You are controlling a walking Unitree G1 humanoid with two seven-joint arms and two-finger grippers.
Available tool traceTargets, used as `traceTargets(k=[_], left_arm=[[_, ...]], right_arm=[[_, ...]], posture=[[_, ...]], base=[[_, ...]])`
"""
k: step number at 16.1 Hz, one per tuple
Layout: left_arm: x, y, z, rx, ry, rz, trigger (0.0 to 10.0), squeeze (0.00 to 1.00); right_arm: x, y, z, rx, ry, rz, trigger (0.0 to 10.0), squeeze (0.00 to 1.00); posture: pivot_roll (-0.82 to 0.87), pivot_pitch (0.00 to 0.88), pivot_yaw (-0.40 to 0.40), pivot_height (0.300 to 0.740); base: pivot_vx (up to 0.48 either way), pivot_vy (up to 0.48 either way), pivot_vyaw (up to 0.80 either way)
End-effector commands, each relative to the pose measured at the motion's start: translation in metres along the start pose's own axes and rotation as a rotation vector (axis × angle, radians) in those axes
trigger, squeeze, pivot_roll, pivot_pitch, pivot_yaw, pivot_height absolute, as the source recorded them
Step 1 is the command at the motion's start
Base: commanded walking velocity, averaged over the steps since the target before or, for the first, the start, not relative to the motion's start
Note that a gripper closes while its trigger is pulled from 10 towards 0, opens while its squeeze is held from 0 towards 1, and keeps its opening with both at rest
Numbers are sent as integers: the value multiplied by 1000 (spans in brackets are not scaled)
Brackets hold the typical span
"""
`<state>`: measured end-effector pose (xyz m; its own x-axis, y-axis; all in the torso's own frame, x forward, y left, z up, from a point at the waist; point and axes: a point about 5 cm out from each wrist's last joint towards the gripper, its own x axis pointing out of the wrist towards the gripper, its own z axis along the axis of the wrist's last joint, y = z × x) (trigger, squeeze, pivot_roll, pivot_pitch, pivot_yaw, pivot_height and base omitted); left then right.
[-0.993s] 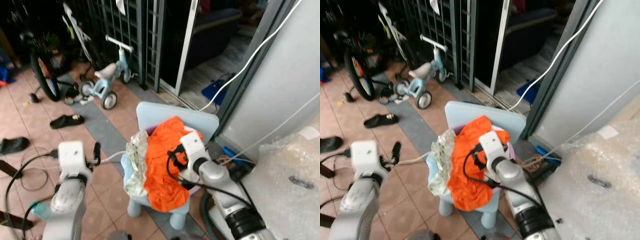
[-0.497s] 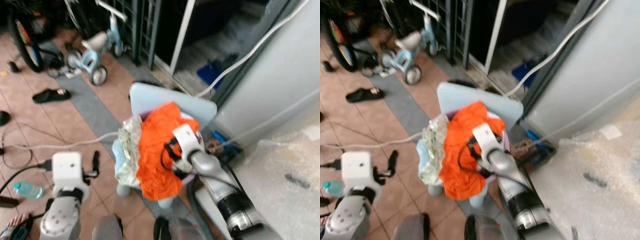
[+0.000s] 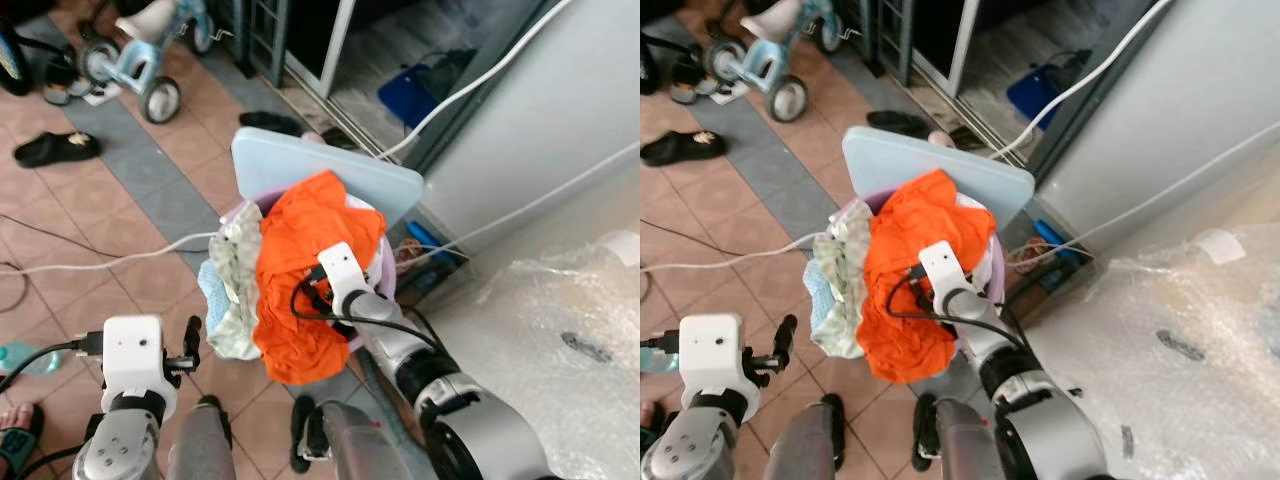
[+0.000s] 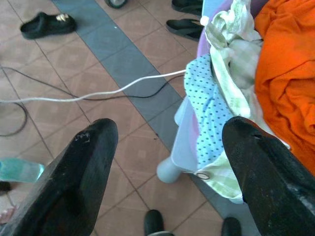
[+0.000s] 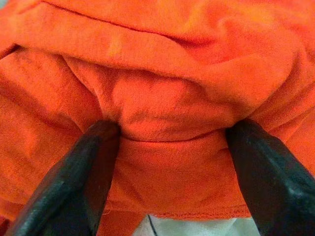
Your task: Clothes washing
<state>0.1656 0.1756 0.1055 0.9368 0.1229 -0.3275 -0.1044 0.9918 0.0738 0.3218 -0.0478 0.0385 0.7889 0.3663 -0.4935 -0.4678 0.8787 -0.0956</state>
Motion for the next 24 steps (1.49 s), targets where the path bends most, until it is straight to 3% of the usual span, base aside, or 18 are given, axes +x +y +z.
traceTargets(k=[1,5,8,15,21,24], left_arm=[[-4,0,0,0,12,10,10000,0],[-3,0,5,-10,-14,42,10000,0],[-2,1,5,-11,-11,57,10000,0],[1,4,5,-12,-11,84,10000,0],[30,0,15,5,-68,59,10000,0],[45,-19,14,22,-70,-34,10000,0]], right_arm=[[-2,2,-22,47,82,-2,0,0],[-2,-7,-22,118,77,-35,0,0],[-4,-12,-29,122,98,-57,0,0],[0,-8,-12,159,24,-45,0,0],[1,-25,5,223,-4,-49,0,0],[1,-38,24,209,-66,-43,0,0]], posture=[[169,324,-208,740],[164,316,-223,740],[165,313,-225,740],[161,303,-228,740],[159,195,-207,740],[146,91,-177,740]], base=[[0,0,0],[0,0,0],[0,0,0],[0,0,0],[0,0,0],[0,0,0]])
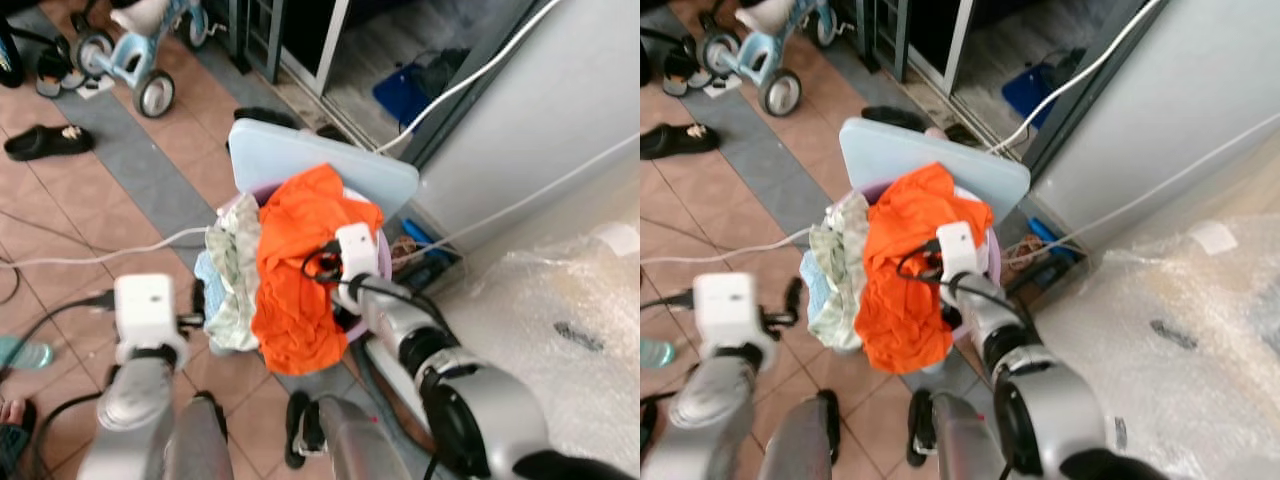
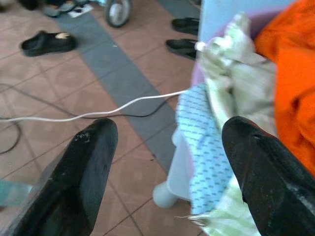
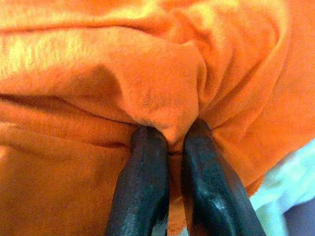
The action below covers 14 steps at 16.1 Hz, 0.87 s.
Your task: Clothes washing
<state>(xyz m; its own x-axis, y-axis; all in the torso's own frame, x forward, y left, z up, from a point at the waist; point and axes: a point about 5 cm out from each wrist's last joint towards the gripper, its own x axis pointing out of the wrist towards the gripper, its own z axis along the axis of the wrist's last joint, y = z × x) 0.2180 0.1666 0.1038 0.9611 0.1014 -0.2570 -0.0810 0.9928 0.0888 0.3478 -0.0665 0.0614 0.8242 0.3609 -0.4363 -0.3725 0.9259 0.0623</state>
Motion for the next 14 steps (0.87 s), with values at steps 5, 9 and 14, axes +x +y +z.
traceTargets(k=[5,9,14], left_arm=[[41,-6,6,38,-54,-42,10000,0],[52,-14,11,43,-96,-90,10000,0],[59,-11,15,28,-141,-79,10000,0]], right_arm=[[-18,-37,22,-86,-208,10,0,0],[-57,-49,16,-105,-404,-72,0,0],[-111,-65,-5,-198,-506,-283,0,0]], posture=[[49,0,-85,740],[2,0,-42,740],[-33,0,-1,740]], base=[[0,0,0],[0,0,0],[0,0,0]])
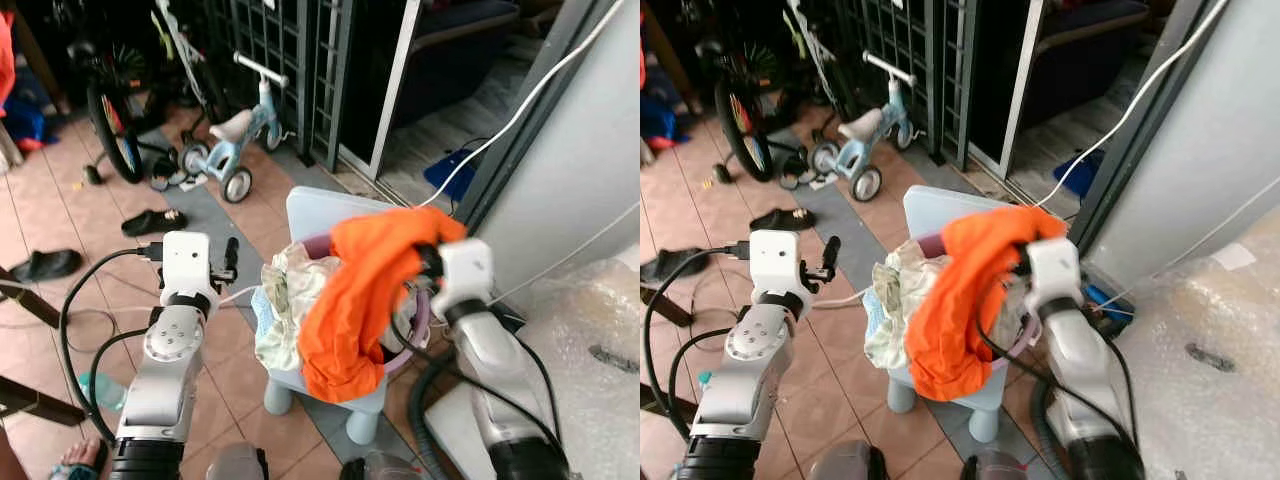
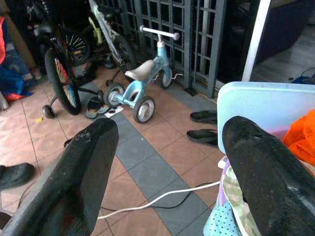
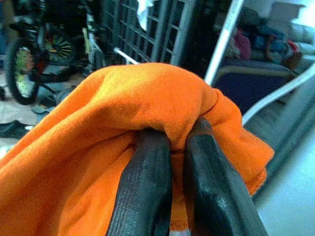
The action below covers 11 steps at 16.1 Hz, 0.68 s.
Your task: Clothes washing
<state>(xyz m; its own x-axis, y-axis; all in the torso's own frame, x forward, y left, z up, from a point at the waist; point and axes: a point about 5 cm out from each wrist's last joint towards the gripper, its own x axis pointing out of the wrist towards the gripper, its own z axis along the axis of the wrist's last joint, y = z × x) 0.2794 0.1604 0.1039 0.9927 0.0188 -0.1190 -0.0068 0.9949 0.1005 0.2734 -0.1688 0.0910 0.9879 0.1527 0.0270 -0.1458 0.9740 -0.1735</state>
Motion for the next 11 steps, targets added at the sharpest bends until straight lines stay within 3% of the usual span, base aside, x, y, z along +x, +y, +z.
traceTargets(k=[1,2,3,5,11], left_arm=[[2,-3,-4,9,3,-29,10000,0],[3,-5,-3,10,-2,-33,10000,0],[4,-6,-2,10,-14,-29,10000,0],[5,-7,-1,4,-17,-24,10000,0],[1,-6,-8,6,-3,-24,10000,0]], right_arm=[[-2,2,15,5,-41,-11,0,0],[-2,6,18,-10,-51,8,4118,0],[-1,9,21,-8,-50,10,10000,0],[-1,14,22,3,-36,12,10000,0],[-1,20,25,3,-11,49,10000,0]], posture=[[-49,0,5,740],[-53,0,8,740],[-52,0,8,740],[-51,0,6,740],[-51,0,-1,740]], base=[[0,0,0],[0,0,0],[0,-285,0],[0,-330,0],[0,-284,-768]])
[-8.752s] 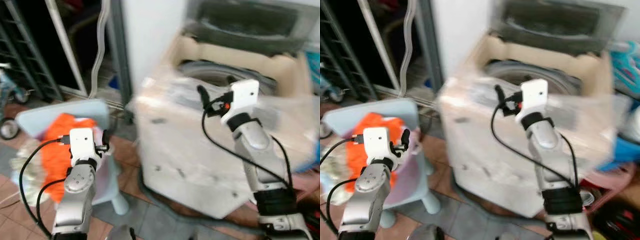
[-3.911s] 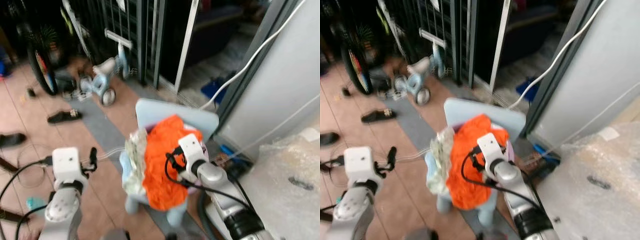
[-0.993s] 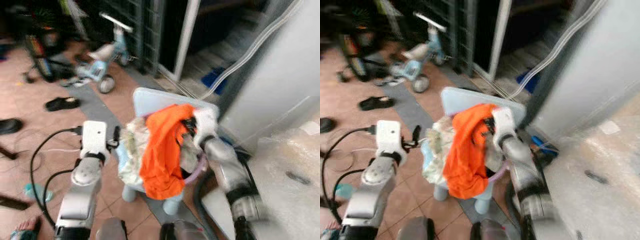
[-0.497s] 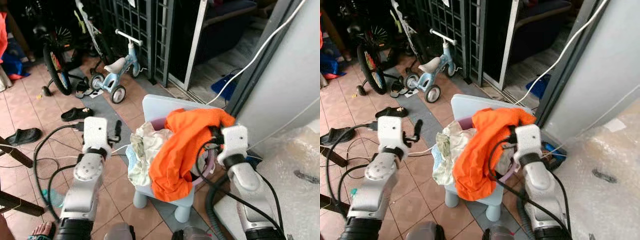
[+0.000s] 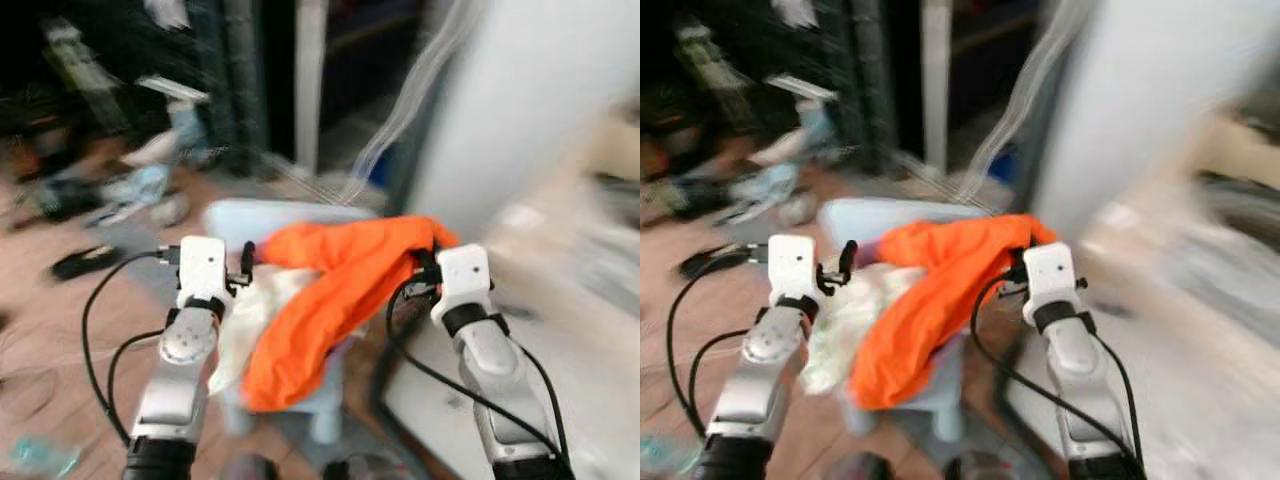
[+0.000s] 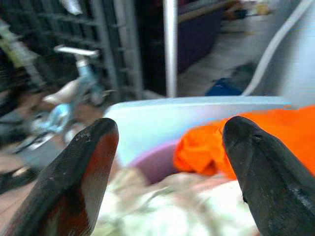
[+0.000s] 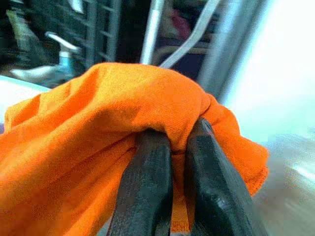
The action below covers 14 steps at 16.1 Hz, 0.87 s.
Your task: Clothes washing
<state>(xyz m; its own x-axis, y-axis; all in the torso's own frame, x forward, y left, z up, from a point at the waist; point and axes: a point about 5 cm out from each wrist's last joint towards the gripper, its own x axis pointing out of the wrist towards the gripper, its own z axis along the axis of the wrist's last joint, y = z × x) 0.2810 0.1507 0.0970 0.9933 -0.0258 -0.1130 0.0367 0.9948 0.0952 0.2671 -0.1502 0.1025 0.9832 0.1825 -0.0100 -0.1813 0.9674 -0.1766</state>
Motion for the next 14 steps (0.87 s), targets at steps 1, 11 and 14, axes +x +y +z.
traceTargets(k=[1,11,14], left_arm=[[-1,4,-2,10,9,17,10000,0],[0,-2,1,-38,-28,6,10000,0],[1,-1,4,-53,-42,-12,10000,0]], right_arm=[[4,4,11,-2,-41,19,10000,0],[17,5,28,-42,-111,42,10000,0],[33,-15,54,-108,-211,-94,10000,0]], posture=[[-51,0,-1,740],[-43,0,-23,740],[-51,0,-5,740]], base=[[0,-266,-769],[0,0,-397],[0,0,-800]])
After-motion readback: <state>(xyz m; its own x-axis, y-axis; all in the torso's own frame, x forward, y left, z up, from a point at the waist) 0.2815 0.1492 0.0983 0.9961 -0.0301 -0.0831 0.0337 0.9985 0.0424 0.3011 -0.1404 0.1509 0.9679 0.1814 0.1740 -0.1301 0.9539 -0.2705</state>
